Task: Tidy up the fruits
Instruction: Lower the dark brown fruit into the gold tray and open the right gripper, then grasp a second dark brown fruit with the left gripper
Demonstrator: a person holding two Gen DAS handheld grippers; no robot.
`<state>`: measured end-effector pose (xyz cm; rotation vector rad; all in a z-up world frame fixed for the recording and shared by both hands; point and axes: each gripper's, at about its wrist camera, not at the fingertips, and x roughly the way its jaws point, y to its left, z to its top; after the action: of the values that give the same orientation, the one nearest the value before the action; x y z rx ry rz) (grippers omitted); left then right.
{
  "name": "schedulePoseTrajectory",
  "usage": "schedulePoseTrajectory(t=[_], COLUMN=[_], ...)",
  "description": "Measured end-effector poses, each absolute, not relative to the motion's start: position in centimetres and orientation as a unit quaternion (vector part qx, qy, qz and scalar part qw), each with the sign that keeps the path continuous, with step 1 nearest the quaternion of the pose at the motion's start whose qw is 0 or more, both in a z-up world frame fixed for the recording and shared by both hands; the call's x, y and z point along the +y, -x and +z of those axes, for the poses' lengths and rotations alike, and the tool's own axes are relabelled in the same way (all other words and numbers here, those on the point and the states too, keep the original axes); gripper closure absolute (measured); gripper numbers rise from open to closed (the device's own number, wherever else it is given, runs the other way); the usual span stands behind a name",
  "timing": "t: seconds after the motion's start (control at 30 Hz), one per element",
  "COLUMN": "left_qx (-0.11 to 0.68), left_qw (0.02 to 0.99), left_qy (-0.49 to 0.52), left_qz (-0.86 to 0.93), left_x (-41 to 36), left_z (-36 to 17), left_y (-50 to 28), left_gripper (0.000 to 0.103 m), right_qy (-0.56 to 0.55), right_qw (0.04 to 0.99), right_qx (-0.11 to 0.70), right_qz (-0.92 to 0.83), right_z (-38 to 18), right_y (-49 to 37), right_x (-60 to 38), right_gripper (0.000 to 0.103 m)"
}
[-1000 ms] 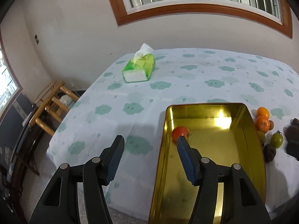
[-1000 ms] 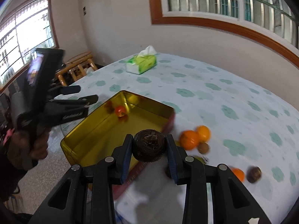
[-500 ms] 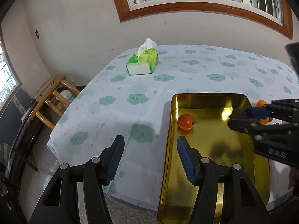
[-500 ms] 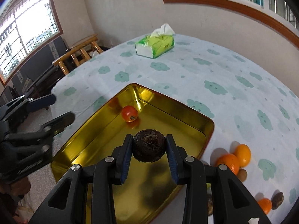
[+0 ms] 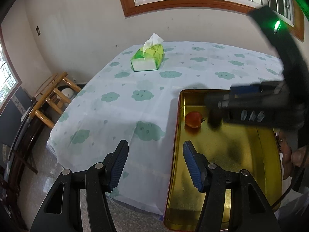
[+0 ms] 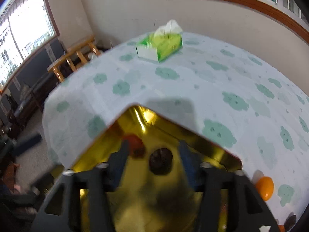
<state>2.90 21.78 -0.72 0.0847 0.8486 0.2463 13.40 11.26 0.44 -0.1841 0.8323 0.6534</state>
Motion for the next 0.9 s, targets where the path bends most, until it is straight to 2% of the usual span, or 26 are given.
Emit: schedulePoseTrajectory(t=[0.17, 0.3, 0.43, 0.6, 0.73, 0.9], left_qx=[0.409, 0.406, 0.403, 0.389, 0.392, 0.408], left_qw=[0.904, 0.906, 0.910, 0.917, 0.913, 0.895], left_qy=[-0.048, -0.050, -0.053, -0.081, -0.090, -0.110], left_qz=[0.117, 0.110, 0.083, 0.005, -0.065, -0.145], left_x=[21.4, 20.8, 19.2, 14.5, 9.9, 4.9], left_z=[-0.5, -0.2, 0.4, 1.4, 1.5, 0.6], left_y=[-2.6, -2.1, -1.5, -0.7, -0.9, -2.7], left_gripper=[0.043, 0.043, 0.043, 0.043, 0.043, 0.046], right_qy=[0.033, 0.025, 0.044, 0.071, 0.012, -0.021], right_qw=[0.895, 0.924, 0.953, 0.964, 0.955, 0.949], right_qx=[0.311, 0.243, 0.205, 0.245, 0.297, 0.314], right_qz=[0.318, 0.295, 0.220, 0.074, 0.008, -0.016], right_z=[5.0, 7.7, 7.2, 2.8, -0.7, -3.2], right_y=[-11.1, -7.5, -3.6, -1.5, -1.3, -1.2], right_x=[8.3, 3.7, -3.4, -14.5, -22.2, -26.1], right_gripper=[0.035, 0.020, 0.011, 0.010, 0.010, 0.010])
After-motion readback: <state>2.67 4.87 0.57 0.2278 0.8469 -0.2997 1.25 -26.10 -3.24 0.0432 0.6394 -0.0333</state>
